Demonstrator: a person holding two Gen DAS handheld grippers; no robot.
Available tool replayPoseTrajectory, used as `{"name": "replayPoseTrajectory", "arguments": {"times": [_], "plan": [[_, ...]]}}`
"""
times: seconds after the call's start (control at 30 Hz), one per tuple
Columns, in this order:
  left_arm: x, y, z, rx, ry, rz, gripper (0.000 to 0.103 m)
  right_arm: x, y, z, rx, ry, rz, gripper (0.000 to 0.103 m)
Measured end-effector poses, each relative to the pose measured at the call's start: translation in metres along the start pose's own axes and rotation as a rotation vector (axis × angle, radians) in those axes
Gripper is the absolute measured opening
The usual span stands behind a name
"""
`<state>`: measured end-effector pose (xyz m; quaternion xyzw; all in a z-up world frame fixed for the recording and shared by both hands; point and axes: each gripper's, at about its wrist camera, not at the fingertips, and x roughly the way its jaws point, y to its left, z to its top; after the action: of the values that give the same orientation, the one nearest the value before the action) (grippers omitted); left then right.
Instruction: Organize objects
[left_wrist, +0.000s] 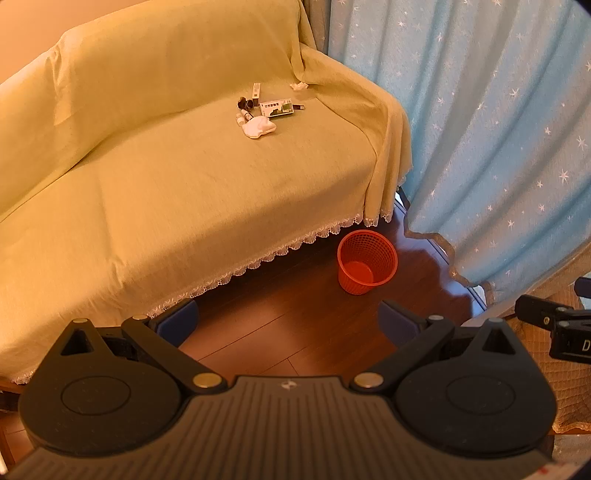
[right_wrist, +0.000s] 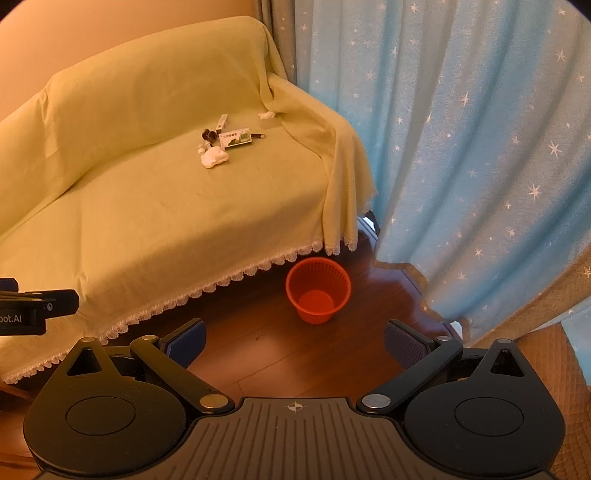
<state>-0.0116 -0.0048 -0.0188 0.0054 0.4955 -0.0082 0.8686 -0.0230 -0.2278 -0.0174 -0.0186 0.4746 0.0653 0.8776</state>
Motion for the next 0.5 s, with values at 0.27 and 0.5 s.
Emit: {"name": "replayPoseTrajectory", "arguments": {"times": [0.27,0.5], "plan": [[0.003,-0.0008,0.0031,0.009,0.011,-0.007,0.102,-0.0002,0.0002,0.0012,-0.002,0.002,0.001,0.1],[0.0044,0.0004,0.0051,0.006,0.016,-0.009,0.102,0.0029,0.0021,0.0041,-0.005,0.01,-0.001,0.1]]}}
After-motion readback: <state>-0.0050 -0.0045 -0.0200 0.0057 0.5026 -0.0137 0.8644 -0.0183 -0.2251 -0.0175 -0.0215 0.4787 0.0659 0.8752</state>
